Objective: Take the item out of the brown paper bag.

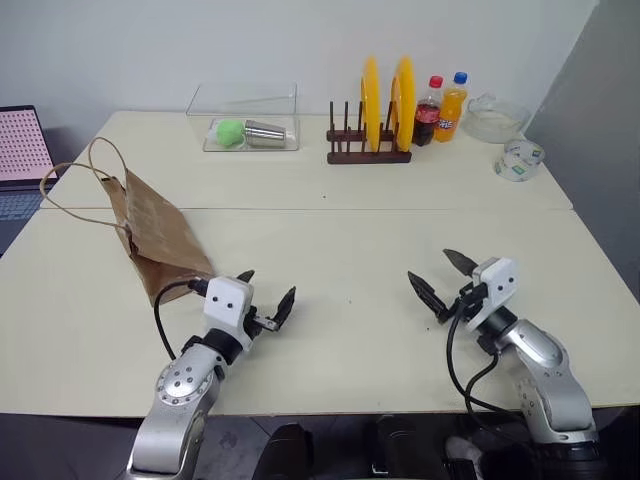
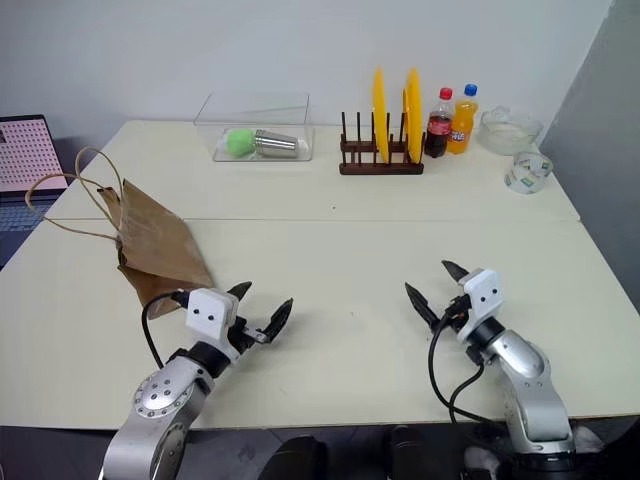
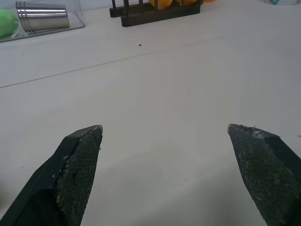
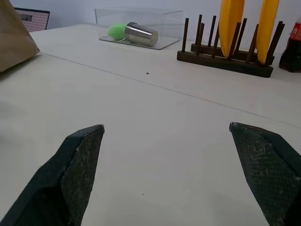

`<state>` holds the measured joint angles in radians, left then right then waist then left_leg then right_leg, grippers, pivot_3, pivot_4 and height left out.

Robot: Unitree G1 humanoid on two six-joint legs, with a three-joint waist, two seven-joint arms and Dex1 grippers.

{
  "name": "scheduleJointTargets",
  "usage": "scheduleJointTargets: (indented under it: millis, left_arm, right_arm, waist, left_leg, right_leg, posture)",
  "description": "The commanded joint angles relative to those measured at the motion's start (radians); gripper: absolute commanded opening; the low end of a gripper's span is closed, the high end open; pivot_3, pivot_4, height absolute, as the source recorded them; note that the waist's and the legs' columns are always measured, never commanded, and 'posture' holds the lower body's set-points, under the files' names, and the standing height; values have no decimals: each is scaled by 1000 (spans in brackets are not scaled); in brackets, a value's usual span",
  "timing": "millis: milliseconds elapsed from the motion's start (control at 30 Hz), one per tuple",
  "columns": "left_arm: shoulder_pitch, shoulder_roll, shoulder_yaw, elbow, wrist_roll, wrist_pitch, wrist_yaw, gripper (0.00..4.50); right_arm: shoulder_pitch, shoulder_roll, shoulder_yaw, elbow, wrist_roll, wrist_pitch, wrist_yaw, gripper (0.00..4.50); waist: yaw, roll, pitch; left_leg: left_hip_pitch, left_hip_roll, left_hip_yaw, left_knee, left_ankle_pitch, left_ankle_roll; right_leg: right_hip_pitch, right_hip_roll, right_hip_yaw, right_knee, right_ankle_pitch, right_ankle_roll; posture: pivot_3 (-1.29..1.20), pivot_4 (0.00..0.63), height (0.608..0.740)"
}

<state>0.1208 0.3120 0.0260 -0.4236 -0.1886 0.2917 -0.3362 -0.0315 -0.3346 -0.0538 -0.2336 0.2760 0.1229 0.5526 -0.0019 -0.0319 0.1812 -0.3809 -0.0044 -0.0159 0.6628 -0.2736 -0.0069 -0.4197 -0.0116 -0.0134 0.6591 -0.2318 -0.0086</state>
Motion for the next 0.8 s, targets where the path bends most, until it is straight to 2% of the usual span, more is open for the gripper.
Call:
scheduleJointTargets:
  millis: [33, 567, 800]
  left_arm:
    - [-12, -3, 8, -15, 4, -25, 4, 4480]
    - [-33, -14, 13, -6, 42, -17, 61, 4480]
    - [2, -45, 63, -108, 61, 12, 150, 4480]
  right_arm:
    - [-17, -6, 0, -17, 8, -17, 9, 4500]
    - [-14, -13, 7, 4, 9, -34, 36, 4500]
    - [-96, -32, 27, -9, 28, -13, 87, 4500]
  waist:
    - [0, 0, 0]
    - [0, 0, 0]
    - [-1, 0, 0]
  left_leg:
    - [0, 0, 0, 0, 0, 0]
    - [0, 0, 0, 0, 0, 0]
    - [0, 0, 0, 0, 0, 0]
  right_leg:
    - [0, 0, 0, 0, 0, 0]
    - [0, 0, 0, 0, 0, 0]
    - [0, 0, 0, 0, 0, 0]
  posture:
    - [0, 150, 740]
    - [0, 150, 740]
    - [0, 150, 740]
